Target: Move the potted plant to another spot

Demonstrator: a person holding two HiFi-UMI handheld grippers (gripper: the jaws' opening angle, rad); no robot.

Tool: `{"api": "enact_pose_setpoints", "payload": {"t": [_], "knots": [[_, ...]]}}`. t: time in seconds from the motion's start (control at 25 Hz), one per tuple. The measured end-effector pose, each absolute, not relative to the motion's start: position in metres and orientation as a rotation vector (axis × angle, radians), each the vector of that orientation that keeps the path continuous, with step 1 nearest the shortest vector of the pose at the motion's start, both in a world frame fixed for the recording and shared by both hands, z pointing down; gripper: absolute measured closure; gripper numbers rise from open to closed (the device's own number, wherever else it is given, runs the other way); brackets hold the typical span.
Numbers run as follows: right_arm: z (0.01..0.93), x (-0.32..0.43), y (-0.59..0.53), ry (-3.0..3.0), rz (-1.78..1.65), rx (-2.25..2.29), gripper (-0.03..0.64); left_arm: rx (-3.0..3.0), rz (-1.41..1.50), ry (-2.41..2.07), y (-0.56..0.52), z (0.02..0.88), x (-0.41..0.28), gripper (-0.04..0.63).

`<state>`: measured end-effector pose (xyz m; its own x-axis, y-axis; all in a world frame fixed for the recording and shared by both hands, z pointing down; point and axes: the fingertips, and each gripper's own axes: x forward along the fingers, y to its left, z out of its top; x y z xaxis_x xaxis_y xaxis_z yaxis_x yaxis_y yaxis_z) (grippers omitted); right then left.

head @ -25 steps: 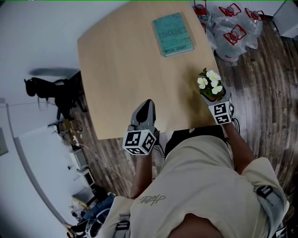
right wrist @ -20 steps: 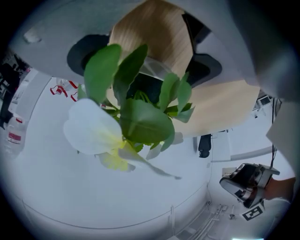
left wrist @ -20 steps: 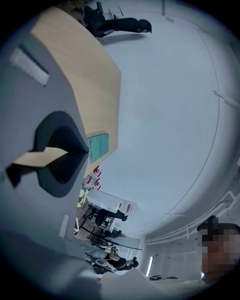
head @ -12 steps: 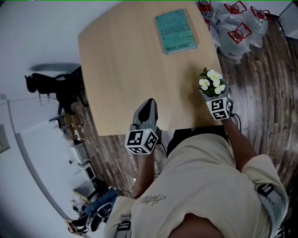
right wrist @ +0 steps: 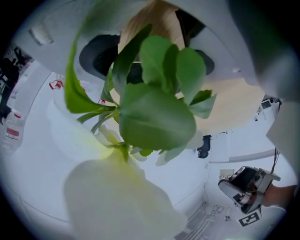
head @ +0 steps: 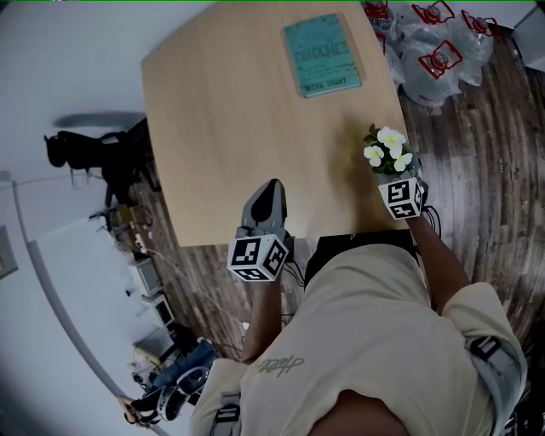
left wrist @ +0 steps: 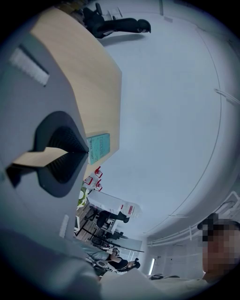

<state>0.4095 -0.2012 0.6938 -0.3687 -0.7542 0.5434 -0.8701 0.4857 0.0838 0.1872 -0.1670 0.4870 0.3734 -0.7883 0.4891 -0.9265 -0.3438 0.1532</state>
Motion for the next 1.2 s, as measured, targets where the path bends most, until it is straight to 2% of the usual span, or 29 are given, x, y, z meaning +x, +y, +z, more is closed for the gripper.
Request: {"api": "enact_pose_setpoints", "payload": {"t": [0.8,1.2], "knots": [[0.658,0.397,-0.170,-2.265,0.258,1.376,0.270,2.269,0.407,-1.422,-0.133,0.500,0.189,0.577],[0.618,0.374,-0.128,-2.256,0.191,1.424,0.270,2.319,0.296,-1.474,-0.095,0.486,0.133,0.577]]}}
